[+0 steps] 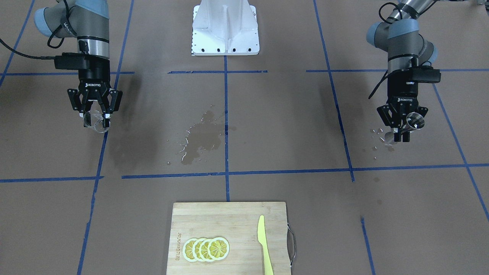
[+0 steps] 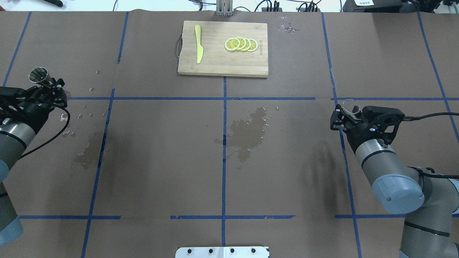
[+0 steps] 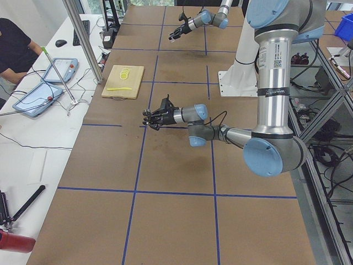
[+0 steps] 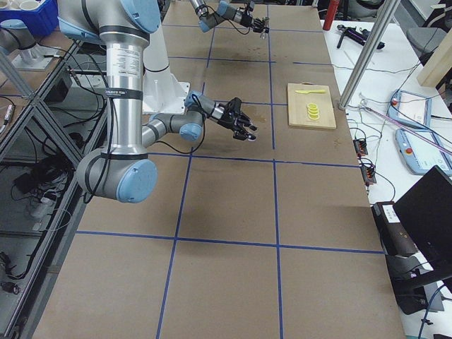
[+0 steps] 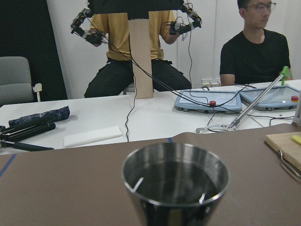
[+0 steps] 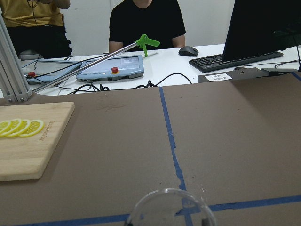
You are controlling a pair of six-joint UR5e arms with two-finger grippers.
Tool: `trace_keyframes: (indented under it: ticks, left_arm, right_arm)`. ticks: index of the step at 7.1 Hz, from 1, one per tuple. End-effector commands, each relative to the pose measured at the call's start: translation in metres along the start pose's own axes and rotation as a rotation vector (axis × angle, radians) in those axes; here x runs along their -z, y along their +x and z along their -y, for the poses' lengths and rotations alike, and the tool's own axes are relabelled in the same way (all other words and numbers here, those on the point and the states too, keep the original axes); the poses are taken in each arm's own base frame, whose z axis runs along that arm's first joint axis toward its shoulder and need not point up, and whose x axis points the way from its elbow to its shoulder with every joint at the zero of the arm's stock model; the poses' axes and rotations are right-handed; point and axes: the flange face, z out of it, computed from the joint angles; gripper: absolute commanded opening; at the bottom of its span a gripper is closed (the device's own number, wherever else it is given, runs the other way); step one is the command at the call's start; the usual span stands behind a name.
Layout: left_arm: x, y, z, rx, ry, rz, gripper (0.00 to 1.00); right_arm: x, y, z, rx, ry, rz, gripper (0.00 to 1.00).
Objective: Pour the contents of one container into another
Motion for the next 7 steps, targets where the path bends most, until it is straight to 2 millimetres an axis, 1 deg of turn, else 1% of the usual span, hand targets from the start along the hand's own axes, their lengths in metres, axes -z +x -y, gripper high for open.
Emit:
trace_keyframes:
  ticks: [1, 3, 5, 7]
  left_arm:
    - [0.038, 0.034, -0.056, -0.004, 0.071, 0.024, 0.0]
    - [0.05, 0.034, -0.088, -0.053, 0.091, 0.042, 0.0]
    - [0.055, 0.04, -0.101, -0.065, 0.073, 0.027, 0.0]
    - [0.059, 0.049, -0.11, -0.066, 0.059, 0.011, 0.0]
  right_arm:
    - [-0.005, 0.016, -0.006, 0.007, 0.005, 0.017, 0.0]
    - [-0.011, 0.026, -0.013, 0.002, 0.006, 0.027, 0.0]
    - [-0.017, 0.042, -0.021, 0.032, 0.006, 0.06, 0.0]
    - [-0.019, 0.047, -0.022, 0.048, 0.007, 0.052, 0.0]
